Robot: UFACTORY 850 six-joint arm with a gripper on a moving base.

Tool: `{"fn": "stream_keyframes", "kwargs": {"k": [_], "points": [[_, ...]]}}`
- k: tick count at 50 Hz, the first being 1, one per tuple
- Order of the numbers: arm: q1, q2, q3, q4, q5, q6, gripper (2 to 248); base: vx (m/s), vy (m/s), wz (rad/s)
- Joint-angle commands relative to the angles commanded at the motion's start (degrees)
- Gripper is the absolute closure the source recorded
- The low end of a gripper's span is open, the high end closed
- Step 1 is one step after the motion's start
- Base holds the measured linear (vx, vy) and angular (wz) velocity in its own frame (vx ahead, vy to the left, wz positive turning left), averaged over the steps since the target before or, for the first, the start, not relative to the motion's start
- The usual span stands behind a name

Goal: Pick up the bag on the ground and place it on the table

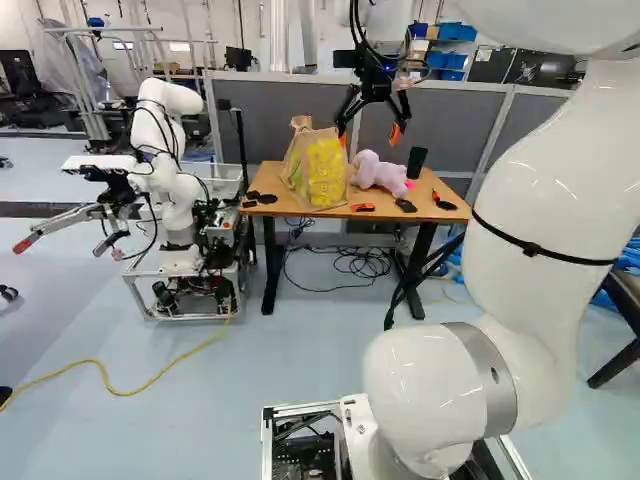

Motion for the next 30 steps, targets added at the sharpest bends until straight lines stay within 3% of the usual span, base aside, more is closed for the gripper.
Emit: {"fn": "stream_keyframes", "kwargs": {"k": [16, 30], "points": [[0.0, 0.0, 0.0, 0.0, 0.0, 0.0, 3, -0.126, -0.002, 0.002], [0.0, 0.01, 0.04, 0.0, 0.07, 0.0, 3, 0.004, -0.001, -0.002]]}}
